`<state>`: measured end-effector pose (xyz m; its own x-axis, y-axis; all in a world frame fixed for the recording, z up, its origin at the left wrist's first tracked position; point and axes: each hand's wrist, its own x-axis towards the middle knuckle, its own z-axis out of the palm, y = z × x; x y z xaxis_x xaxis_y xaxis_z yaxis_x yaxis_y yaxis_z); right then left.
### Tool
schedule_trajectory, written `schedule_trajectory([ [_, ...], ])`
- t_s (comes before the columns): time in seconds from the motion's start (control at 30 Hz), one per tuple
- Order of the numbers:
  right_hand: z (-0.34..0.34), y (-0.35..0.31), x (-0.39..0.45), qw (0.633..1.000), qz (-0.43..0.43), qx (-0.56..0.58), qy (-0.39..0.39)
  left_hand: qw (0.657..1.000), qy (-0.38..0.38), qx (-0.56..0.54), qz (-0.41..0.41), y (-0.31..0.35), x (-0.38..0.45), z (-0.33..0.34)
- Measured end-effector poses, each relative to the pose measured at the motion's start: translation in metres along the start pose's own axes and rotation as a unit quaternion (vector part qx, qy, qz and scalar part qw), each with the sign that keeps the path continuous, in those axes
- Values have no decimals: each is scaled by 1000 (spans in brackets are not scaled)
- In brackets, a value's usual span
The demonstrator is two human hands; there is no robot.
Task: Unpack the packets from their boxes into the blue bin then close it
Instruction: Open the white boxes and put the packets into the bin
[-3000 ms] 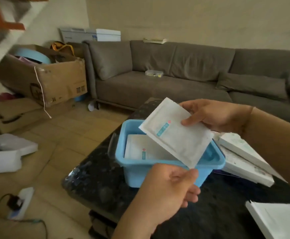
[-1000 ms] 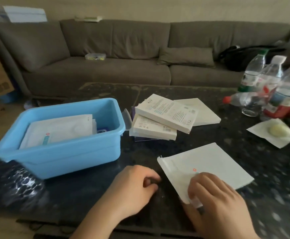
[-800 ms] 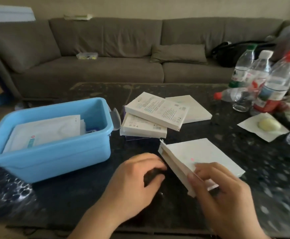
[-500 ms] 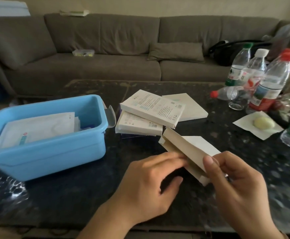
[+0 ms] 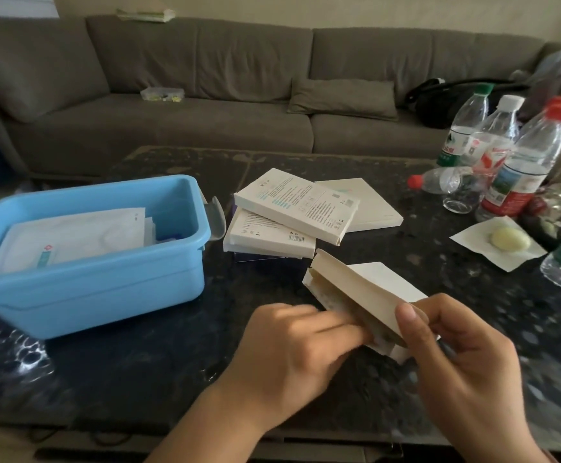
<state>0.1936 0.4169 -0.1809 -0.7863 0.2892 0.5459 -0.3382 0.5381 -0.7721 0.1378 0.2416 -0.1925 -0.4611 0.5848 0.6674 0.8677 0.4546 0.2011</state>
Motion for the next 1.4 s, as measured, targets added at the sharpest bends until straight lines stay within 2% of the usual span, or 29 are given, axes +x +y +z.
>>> schedule_trajectory([
  [0.1, -1, 1, -1, 1000, 16, 6, -4, 989, 106, 75, 64, 0, -9, -16],
  [0.27, -1, -1, 0, 999, 24, 26, -15, 974, 173, 106, 100, 2, -32, -36],
  [0.33, 1, -1, -2, 999, 1, 17, -35, 972, 201, 84, 84, -2, -41, -44],
  [0.4, 5, 1, -8, 998, -39, -17, -53, 973, 224, 11, 43, -8, -46, -56],
  [0.5, 13, 15, -18, 983, -106, -96, -114, 955, 281, -49, -85, -17, -51, -77],
  [0.57, 17, 23, -22, 954, -159, -181, -178, 920, 311, -90, -221, -23, -50, -86],
  [0.67, 22, 21, -24, 911, -200, -268, -239, 807, 379, -263, -369, -32, -50, -91],
  [0.73, 28, 7, -24, 917, -193, -259, -233, 743, 418, -303, -426, -36, -48, -93],
  [0.77, 34, -5, -25, 931, -173, -228, -226, 719, 429, -312, -450, -36, -47, -93],
  [0.8, 41, -22, -25, 954, -108, -167, -222, 695, 437, -323, -470, -35, -45, -94],
  [0.83, 51, -40, -24, 974, -7, -68, -217, 675, 439, -335, -489, -34, -44, -94],
  [0.87, 62, -57, -23, 968, 112, 29, -224, 657, 436, -354, -504, -33, -42, -93],
  [0.9, 76, -68, -22, 939, 215, 118, -241, 641, 434, -370, -513, -32, -41, -93],
  [0.93, 87, -75, -20, 894, 303, 194, -267, 629, 436, -381, -518, -32, -40, -93],
  [0.97, 98, -83, -17, 858, 363, 252, -262, 624, 439, -383, -521, -32, -39, -93],
  [1.03, 113, -101, -5, 836, 393, 325, -202, 621, 436, -387, -524, -33, -39, -96],
  [1.1, 123, -113, 10, 853, 348, 362, -144, 625, 412, -402, -526, -36, -41, -102],
  [1.17, 120, -125, 32, 900, 265, 313, -148, 645, 392, -398, -522, -41, -44, -112],
  [1.23, 110, -142, 58, 930, 169, 198, -260, 662, 384, -395, -508, -47, -48, -127],
  [1.27, 107, -148, 70, 925, 129, 125, -336, 672, 368, -400, -503, -50, -51, -134],
  [1.33, 110, -161, 91, 879, 46, -16, -474, 691, 318, -425, -490, -52, -55, -147],
  [1.4, 124, -168, 101, 835, -21, -80, -545, 702, 288, -454, -467, -51, -57, -158],
])
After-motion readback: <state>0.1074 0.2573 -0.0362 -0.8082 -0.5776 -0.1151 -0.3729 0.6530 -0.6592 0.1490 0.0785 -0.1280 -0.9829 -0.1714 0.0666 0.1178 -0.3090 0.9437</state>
